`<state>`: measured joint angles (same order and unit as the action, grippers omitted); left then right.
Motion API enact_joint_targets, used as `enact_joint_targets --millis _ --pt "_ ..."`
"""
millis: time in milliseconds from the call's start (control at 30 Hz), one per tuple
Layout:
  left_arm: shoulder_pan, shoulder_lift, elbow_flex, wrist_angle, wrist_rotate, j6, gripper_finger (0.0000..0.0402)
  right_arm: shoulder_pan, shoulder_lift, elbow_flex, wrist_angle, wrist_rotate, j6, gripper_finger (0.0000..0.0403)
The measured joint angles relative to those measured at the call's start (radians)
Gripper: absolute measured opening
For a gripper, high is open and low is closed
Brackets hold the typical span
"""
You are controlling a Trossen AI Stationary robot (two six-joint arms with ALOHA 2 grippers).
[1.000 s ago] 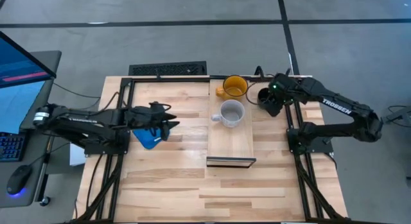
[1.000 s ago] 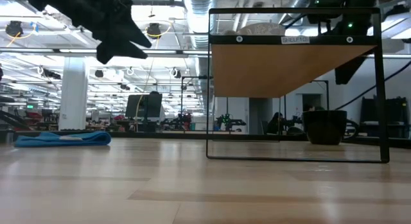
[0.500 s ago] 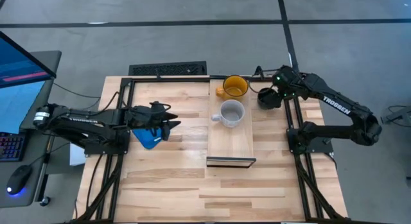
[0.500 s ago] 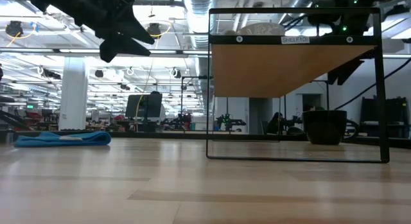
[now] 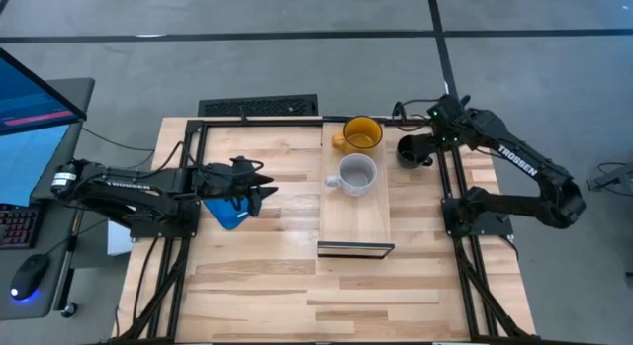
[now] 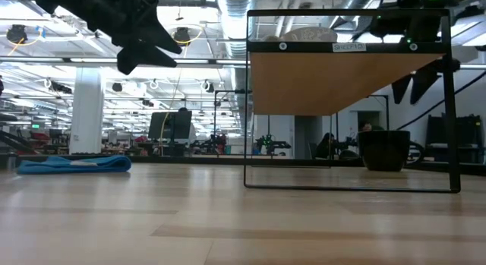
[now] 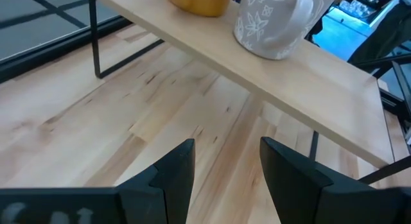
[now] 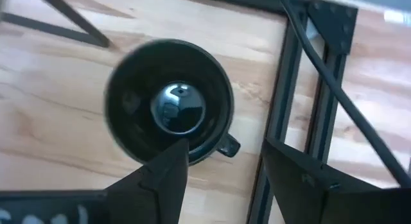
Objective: Stack small to large cups/mugs on shelf
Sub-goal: Put the black mug on the shelf
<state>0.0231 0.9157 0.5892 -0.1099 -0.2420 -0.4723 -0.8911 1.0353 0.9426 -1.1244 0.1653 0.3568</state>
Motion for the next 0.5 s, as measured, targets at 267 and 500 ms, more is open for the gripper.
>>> enact_joint_targets --millis 267,500 --pt "0.0 0.0 0.0 -0.013 0.0 0.01 0.0167 0.005 0.001 -0.067 0.139 -0.066 -0.037 0.0223" --pt "0.0 0.0 0.0 -0.014 0.0 0.018 0.0167 0.04 0.074 -0.071 0.24 -0.087 -0.245 0.0223"
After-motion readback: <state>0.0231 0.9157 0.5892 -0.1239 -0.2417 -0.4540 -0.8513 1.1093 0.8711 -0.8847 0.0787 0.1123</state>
